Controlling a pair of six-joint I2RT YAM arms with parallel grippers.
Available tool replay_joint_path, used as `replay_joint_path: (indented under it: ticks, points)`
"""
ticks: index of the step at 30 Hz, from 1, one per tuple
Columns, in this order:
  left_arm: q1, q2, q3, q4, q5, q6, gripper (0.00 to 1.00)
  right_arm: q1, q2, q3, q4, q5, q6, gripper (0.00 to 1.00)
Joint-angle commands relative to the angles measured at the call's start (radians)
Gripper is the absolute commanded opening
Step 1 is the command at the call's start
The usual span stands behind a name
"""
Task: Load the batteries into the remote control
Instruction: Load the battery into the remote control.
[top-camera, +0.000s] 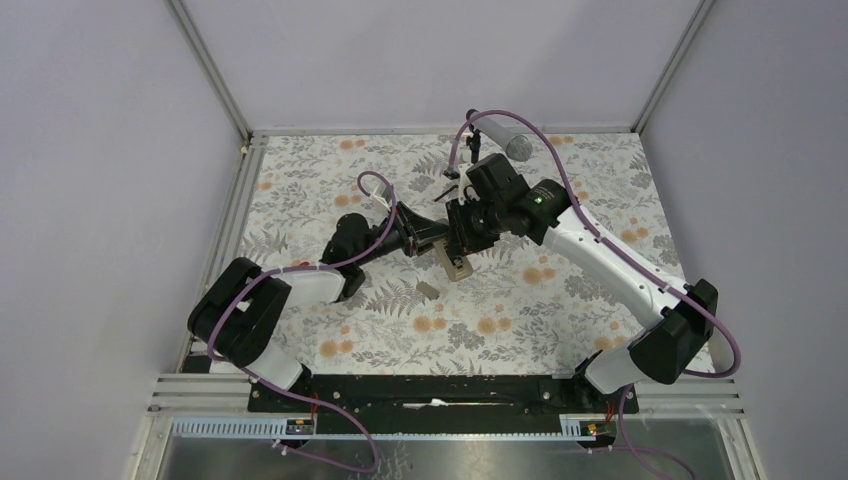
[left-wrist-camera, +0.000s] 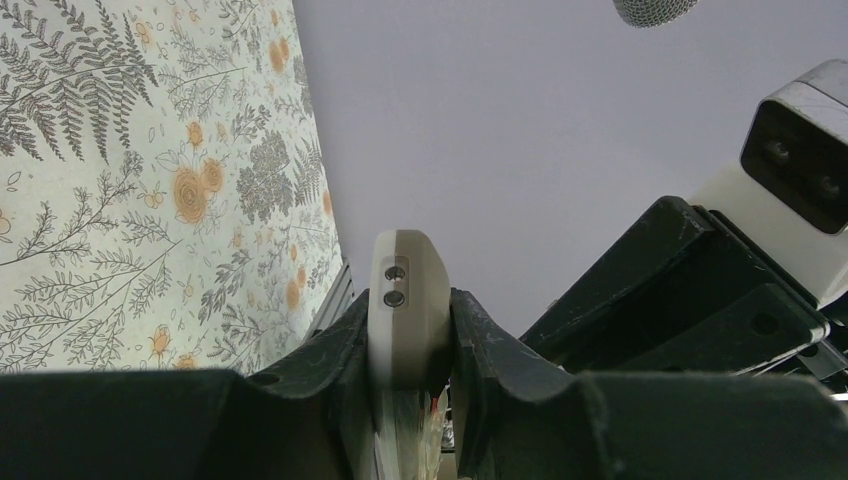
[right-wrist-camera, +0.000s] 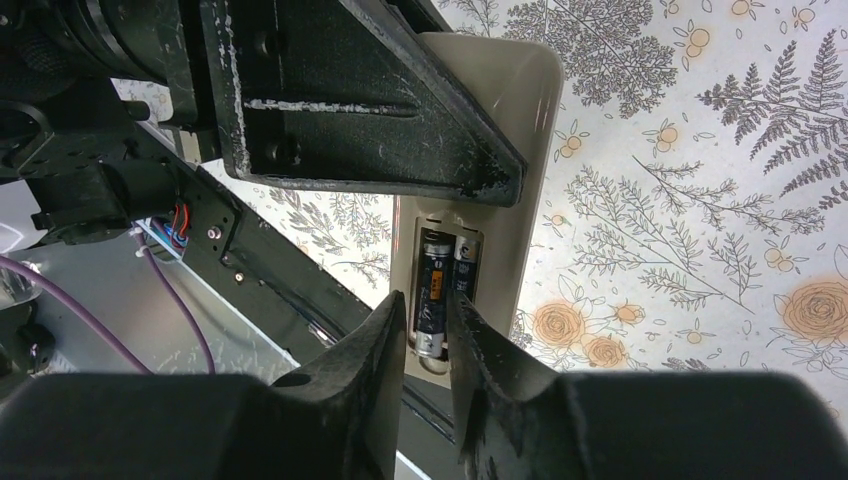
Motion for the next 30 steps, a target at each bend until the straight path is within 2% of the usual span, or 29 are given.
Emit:
replay_joint_path:
  ticks: [1,8,13,14,19,22,26,30]
  points:
    - [-0.004,-0.003,0.038,0.092,-0.002,-0.009,0.0,0.006,-0.001,0.01,0.015,-0.014,0.005,0.29]
    - [-0.004,0.0,0.038,0.092,-0.002,-0.003,0.0,0.004,-0.011,0.016,0.007,-0.019,0.02,0.25]
    - [-0.004,-0.003,0.035,0.092,-0.004,-0.003,0.0,0.005,-0.04,0.026,0.022,0.005,0.041,0.27]
    - [-0.004,-0.003,0.036,0.091,-0.004,-0.004,0.0,0.005,-0.058,0.022,0.037,0.009,0.052,0.3]
    - [-0.004,-0.014,0.047,0.075,-0.007,-0.019,0.0,0.005,-0.169,-0.038,0.131,0.033,0.13,0.67]
    - [-0.003,-0.026,0.051,0.067,-0.013,-0.043,0.0,0.004,-0.246,-0.082,0.173,0.092,0.181,0.77]
    - [-0.001,-0.047,0.053,0.107,-0.034,-0.128,0.0,0.005,-0.344,-0.175,0.214,0.164,0.296,0.83]
    - [-0.011,-0.09,0.043,0.158,-0.113,-0.33,0.0,0.004,-0.445,-0.299,0.354,0.141,0.447,0.89]
